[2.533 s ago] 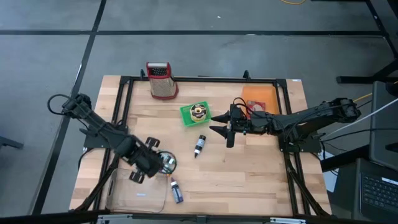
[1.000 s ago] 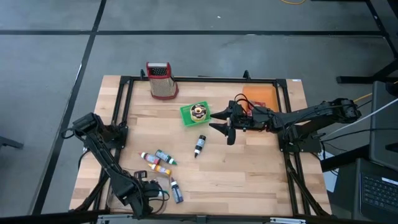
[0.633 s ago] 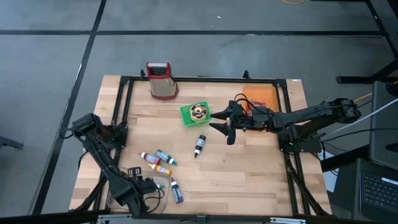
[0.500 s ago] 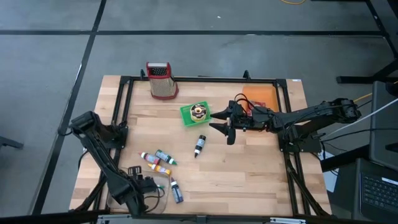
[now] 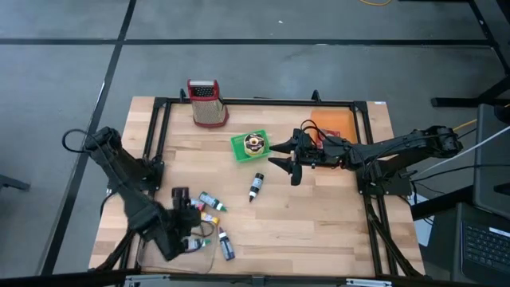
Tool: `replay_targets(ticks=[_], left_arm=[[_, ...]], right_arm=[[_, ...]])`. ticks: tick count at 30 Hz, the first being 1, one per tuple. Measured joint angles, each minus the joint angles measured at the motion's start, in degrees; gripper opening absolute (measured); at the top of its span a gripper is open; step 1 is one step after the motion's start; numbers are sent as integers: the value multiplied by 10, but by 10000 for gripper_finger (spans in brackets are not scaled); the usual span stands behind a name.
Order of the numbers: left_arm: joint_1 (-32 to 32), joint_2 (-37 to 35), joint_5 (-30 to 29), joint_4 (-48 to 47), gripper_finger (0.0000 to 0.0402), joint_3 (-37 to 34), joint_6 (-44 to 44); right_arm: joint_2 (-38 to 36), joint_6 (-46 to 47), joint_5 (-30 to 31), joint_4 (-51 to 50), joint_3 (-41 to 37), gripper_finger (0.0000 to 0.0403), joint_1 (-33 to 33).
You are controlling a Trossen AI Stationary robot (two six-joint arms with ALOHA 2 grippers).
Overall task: Pick & Place Food Item
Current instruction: Put the green food coloring bottle into the transparent bin
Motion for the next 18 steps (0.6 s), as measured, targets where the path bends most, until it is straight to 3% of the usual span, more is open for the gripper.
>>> replay_targets(ticks=[4, 11, 18], left_arm=[[70, -1, 14, -33, 210, -10, 109], [194, -1, 72, -12, 190, -19, 307], [255, 12, 141, 1, 189, -19, 421]], right_arm=[[0, 0, 0, 1, 0, 213, 1], [0, -2, 0, 1, 0, 213, 1], [0, -6, -13, 1, 0, 213, 1]])
